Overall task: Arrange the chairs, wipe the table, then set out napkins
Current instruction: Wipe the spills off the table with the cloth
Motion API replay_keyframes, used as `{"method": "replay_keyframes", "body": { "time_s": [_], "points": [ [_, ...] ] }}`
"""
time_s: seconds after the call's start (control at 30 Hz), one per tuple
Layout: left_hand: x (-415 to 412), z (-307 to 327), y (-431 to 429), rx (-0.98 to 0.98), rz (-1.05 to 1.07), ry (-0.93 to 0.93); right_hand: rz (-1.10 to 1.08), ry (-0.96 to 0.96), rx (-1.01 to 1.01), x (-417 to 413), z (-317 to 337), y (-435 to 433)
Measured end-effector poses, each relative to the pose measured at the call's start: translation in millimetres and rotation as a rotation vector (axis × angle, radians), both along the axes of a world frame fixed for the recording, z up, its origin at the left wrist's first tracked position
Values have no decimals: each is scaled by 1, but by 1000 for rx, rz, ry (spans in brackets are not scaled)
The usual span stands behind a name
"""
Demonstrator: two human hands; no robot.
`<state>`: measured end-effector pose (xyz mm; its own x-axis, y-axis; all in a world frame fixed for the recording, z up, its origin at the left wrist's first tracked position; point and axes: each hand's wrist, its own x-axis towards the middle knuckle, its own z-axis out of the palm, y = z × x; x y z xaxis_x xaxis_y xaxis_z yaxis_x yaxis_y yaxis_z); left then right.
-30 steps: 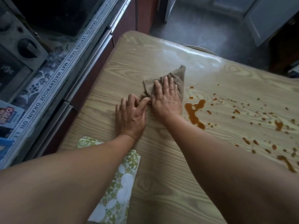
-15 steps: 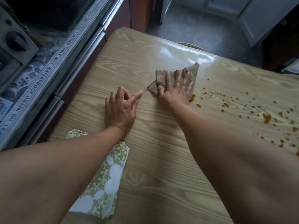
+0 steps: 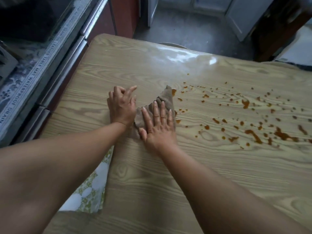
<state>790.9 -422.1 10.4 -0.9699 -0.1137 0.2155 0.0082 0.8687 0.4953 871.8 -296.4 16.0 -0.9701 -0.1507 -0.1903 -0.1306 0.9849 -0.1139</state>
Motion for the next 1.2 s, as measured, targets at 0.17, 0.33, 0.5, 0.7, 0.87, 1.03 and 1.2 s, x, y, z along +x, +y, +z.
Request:
{"method": "replay_keyframes", "body": {
  "time_s": [0.17,0.33,0.5,0.7,0.87,1.03,1.2],
  "points": [
    [-20,1,44,121,-125,-10,113,-9,45,3,3,19],
    [-42,-5,67,266,-56,-7,107,32,75,-28,-1,35],
    [-55,-9,71,343,99,14,-11,32,63,-74,-4,49],
    [-54,-19,73,107,31,55,-209,-30,89,-142,-1,76],
    [-54,-19,76,10,9,93,-365,-87,80,-174,5,87],
    [-54,-19,77,1,-10,76,-524,-123,63,-175,10,80],
    [-53,-17,76,32,-19,75,-596,-106,58,-146,8,73]
  ]
}}
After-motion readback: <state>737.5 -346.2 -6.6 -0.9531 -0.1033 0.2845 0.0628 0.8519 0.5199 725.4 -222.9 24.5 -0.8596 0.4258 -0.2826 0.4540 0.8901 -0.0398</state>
